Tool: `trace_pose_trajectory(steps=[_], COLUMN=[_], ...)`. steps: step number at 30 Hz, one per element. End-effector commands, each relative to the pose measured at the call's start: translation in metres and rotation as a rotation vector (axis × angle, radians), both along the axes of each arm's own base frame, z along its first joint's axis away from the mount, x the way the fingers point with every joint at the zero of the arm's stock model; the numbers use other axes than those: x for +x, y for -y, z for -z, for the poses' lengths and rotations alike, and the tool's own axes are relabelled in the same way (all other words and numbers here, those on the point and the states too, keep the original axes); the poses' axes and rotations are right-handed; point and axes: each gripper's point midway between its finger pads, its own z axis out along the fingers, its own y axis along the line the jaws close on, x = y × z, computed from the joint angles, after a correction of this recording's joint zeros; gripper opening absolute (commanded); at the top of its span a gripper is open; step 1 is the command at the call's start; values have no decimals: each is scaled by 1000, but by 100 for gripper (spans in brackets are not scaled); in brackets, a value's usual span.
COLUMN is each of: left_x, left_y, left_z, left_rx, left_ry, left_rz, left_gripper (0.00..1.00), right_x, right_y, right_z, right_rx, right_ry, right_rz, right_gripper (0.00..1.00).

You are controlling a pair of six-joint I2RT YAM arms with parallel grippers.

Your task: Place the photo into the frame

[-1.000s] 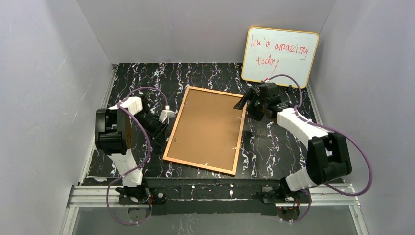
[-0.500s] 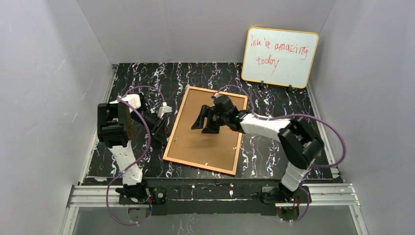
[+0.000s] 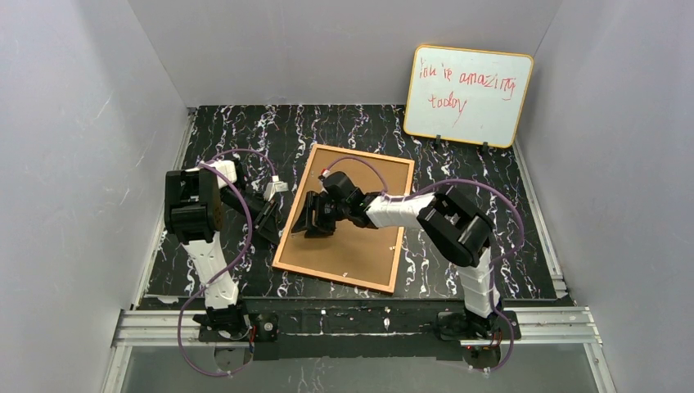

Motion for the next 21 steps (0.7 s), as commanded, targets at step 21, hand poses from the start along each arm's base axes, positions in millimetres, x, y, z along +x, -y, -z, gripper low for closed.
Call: trace_pose_trajectory(steps=[21], left_x=[-3], left_y=[-3], left_z=[7], left_rx=[39], left_ry=[35], left_rz=[-2], left_gripper=[17], right_x=[6], right_y=[-34], right_z=[12], right_rx=[47], right_ry=[-18], right_rz=[-26], right_gripper=[50])
